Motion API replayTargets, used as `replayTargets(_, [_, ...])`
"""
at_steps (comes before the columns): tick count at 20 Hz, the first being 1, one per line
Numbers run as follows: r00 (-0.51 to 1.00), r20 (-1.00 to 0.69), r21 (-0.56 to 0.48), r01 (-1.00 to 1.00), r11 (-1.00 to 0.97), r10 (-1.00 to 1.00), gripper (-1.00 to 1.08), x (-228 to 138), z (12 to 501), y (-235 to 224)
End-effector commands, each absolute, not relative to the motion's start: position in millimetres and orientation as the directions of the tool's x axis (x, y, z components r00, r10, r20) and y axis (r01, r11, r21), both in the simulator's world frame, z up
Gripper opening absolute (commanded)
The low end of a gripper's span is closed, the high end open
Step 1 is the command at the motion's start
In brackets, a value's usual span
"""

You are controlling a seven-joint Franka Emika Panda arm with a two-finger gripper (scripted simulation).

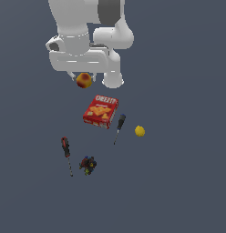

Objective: Pick up a designated object from a clutter of objects.

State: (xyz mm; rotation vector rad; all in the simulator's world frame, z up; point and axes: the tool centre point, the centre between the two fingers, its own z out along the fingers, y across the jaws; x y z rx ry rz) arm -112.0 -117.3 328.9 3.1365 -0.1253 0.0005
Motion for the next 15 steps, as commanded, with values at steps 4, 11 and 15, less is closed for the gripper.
replayTargets(4, [0.997, 0.0, 0.001, -0.08, -0.997, -0.08, -1.0, -115, 352, -107])
replayTargets(11, [0.997, 0.0, 0.0, -0.08, -0.997, -0.08, -1.0, -115, 360, -104])
replayTargets(15, [0.997, 0.0, 0.0, -0.08, -0.997, -0.08, -1.0, -114, 357, -105])
